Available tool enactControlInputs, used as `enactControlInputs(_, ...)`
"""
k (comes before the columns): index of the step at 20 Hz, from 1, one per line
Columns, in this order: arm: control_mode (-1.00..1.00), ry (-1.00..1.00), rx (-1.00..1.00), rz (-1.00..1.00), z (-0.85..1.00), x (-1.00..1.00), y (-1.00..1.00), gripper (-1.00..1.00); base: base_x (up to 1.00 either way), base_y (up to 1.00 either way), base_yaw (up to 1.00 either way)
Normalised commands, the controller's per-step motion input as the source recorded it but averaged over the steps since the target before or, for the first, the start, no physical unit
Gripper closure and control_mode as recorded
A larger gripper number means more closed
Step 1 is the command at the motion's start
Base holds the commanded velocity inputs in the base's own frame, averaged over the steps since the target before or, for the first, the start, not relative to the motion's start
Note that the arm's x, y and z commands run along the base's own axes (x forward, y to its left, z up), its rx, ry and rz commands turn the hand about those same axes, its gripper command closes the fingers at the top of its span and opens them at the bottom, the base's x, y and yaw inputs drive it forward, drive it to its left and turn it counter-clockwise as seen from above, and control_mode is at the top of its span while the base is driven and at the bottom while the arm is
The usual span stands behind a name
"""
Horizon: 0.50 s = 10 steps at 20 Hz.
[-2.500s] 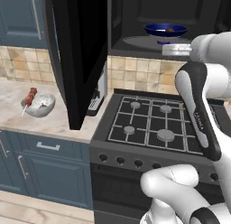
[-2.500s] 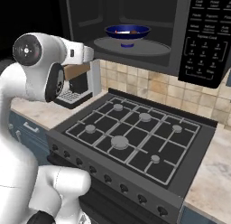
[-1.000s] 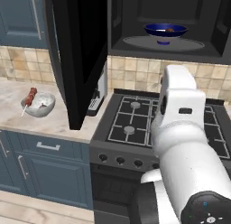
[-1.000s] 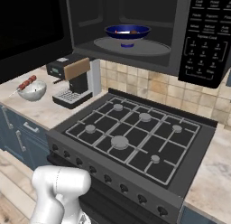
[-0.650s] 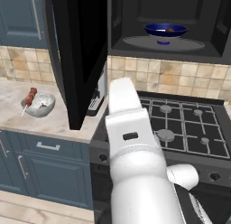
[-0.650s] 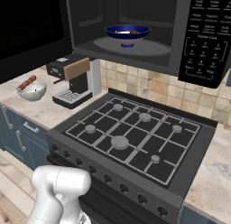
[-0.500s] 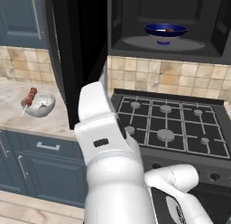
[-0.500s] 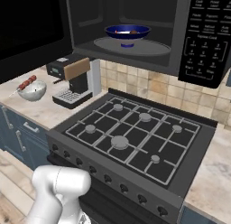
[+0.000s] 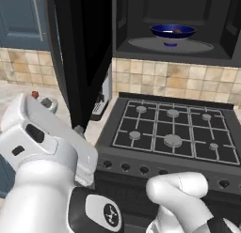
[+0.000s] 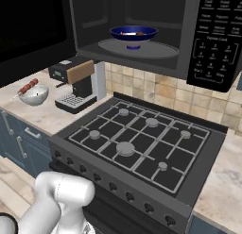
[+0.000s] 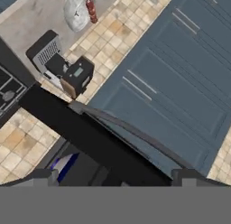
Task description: Place the bowl containing the shrimp and mushroom in the microwave. Close the microwave door and press the start button to microwave the meal.
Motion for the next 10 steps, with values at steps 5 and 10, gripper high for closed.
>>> enactControlInputs(5,-1.0,0.12,-0.03,-0.13,-0.09,0.66,0.37,-1.0,0.0,0.0,0.0)
enactControlInputs(10,-1.0,0.11,-0.08,-0.12,-0.17,0.71,0.39,-1.0,0.0,0.0,0.0)
